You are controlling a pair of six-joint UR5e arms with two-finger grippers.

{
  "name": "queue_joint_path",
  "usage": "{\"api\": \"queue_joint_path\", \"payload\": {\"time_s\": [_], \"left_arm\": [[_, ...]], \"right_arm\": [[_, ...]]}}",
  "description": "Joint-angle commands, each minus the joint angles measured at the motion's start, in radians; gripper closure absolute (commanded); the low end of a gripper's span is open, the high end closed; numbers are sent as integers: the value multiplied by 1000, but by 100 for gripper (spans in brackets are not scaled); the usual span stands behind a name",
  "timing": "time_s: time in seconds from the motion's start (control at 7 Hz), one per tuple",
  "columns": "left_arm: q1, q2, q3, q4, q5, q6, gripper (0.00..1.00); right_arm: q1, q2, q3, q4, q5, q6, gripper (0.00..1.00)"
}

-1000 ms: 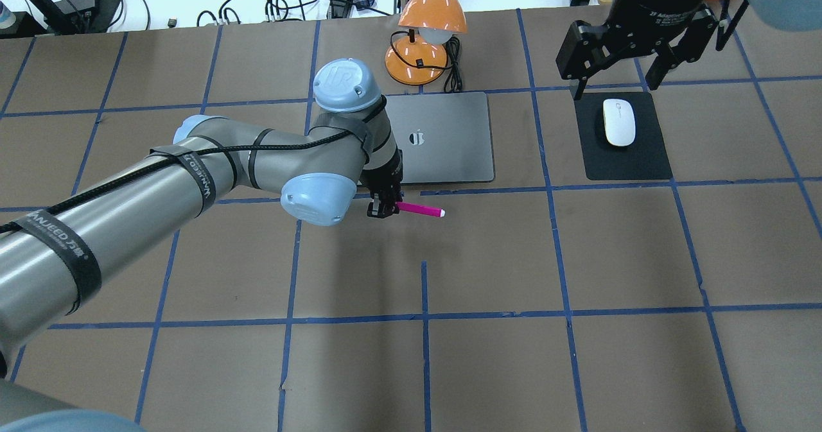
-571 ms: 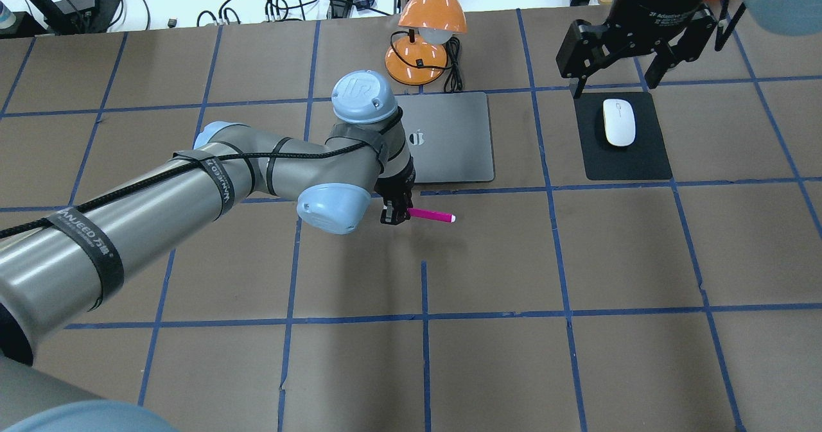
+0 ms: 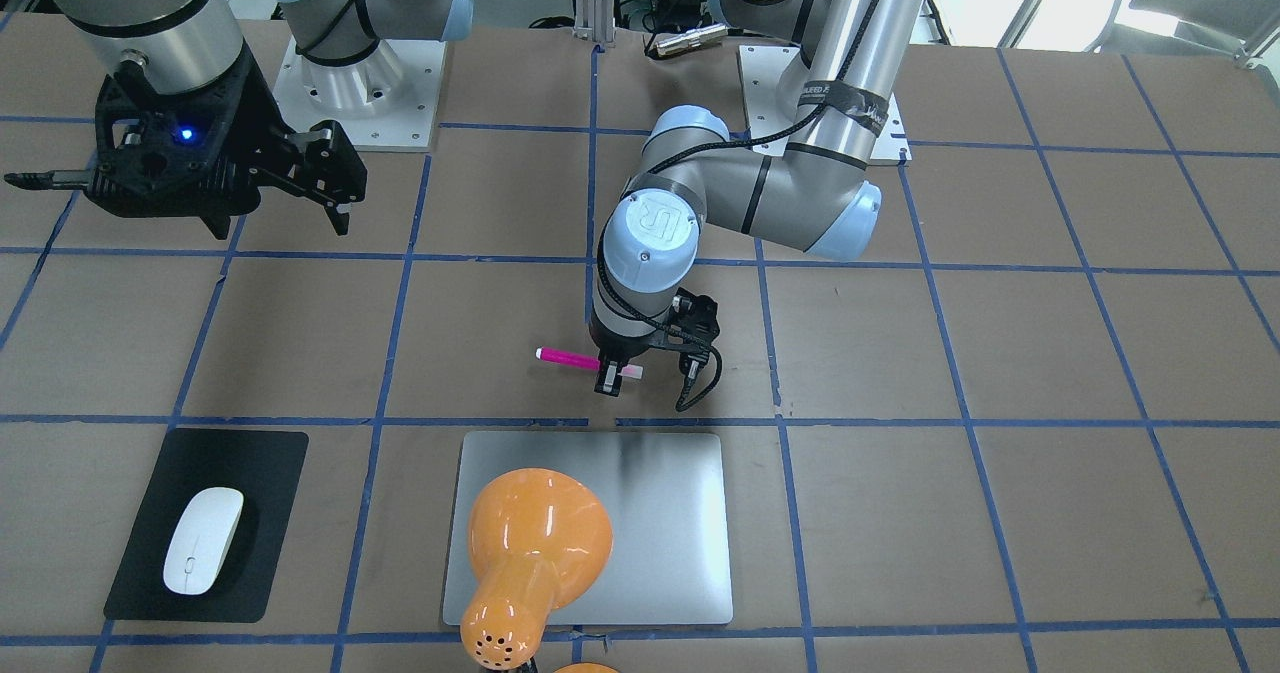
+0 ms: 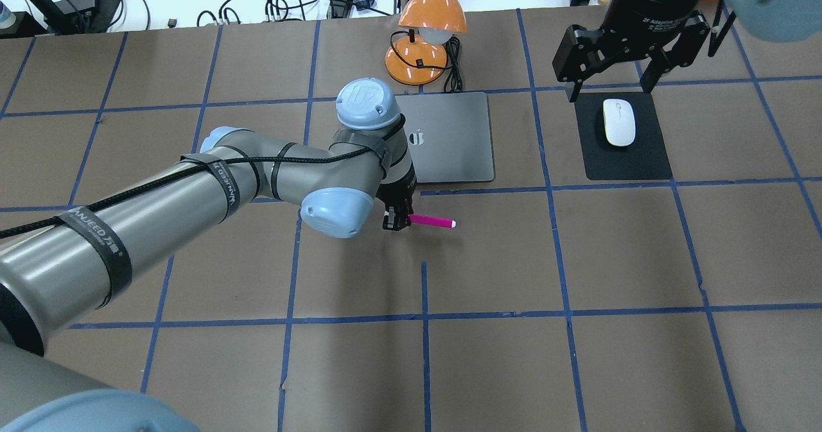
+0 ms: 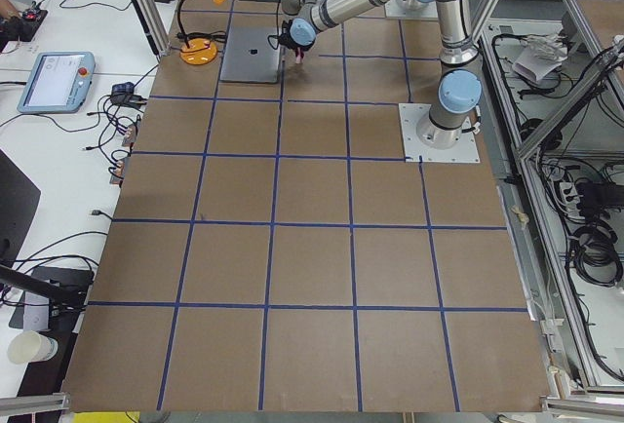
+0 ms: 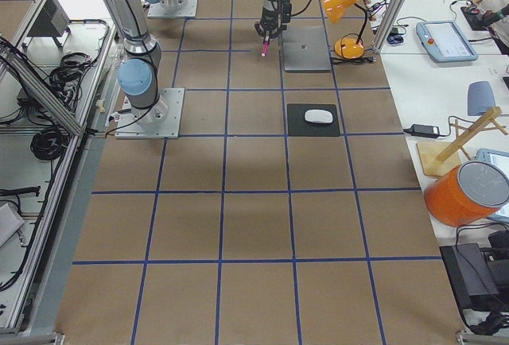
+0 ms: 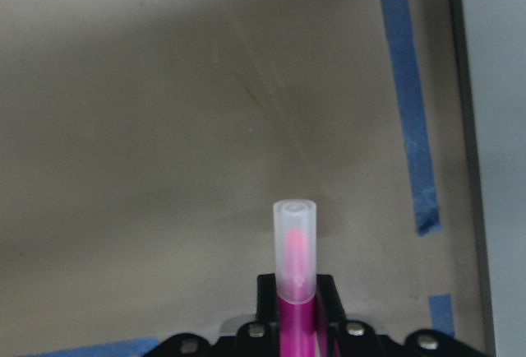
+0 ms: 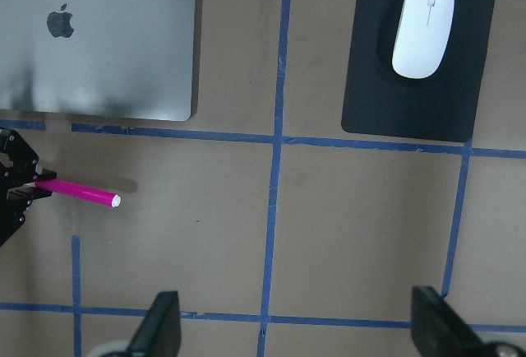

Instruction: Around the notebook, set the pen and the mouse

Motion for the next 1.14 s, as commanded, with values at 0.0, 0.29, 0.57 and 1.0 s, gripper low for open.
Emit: {"api": "queue_joint_path", "payload": {"time_s": [0.0,0.29,0.57,1.0], "left_arm": [[-1,-3,1,-1,-26,-8,90],[-1,-3,0,-1,-26,-8,56],[-1,-2,1,1,-26,-2,1],[79,50,17,-21,-25,353,0]], "right_arm": [[0,1,1,-4,2,1,0],[2,-2,-1,-2,3,1,0],[2,1,1,-2,3,1,0],[2,1,-1,-2,3,0,0]]}}
